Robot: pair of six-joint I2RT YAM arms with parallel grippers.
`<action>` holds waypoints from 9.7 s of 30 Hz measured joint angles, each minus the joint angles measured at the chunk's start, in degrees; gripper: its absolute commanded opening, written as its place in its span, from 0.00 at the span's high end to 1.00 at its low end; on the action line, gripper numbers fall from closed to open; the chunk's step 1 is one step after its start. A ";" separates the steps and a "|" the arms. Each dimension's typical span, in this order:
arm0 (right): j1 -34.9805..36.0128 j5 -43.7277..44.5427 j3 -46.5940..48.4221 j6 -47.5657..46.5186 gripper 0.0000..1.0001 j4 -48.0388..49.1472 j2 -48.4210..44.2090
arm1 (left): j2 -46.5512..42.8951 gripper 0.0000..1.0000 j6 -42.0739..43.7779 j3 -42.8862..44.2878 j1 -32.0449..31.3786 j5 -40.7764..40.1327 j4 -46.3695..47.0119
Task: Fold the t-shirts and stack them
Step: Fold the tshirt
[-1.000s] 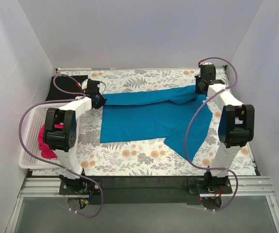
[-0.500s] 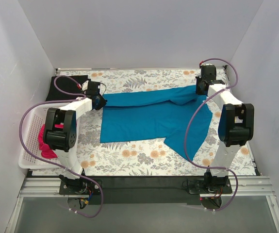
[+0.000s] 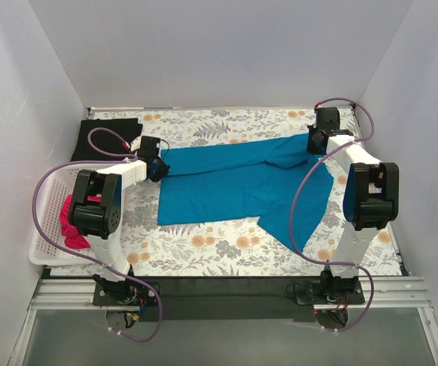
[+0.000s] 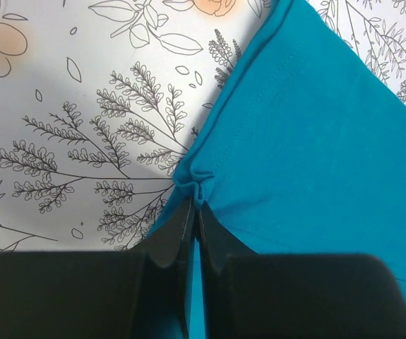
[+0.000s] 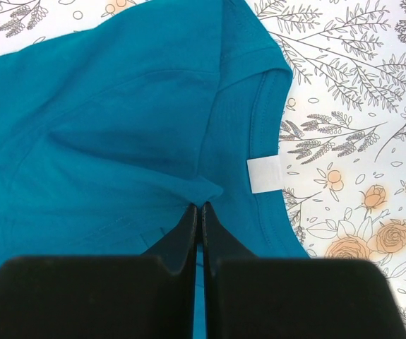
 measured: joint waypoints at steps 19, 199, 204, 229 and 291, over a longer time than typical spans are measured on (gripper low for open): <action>-0.02 -3.43 -6.51 4.28 0.68 -2.93 -6.93 | -0.04 0.93 -1.03 -0.24 -0.24 -1.88 0.37; 24.24 -2.82 -9.05 -11.82 0.67 -6.64 -11.74 | -38.01 0.28 18.03 -19.63 -3.65 2.93 -1.64; 26.01 -2.36 -9.20 -12.72 0.67 -4.61 -9.97 | -38.01 0.28 18.03 -19.63 -3.65 3.08 -1.64; 26.29 3.69 -8.72 -7.23 0.67 -3.78 0.13 | -37.77 0.29 18.03 -19.63 -3.65 4.37 -1.42; -19.96 -45.22 -0.87 18.32 0.76 27.06 18.05 | 14.36 0.32 10.95 20.41 -0.61 3.48 0.33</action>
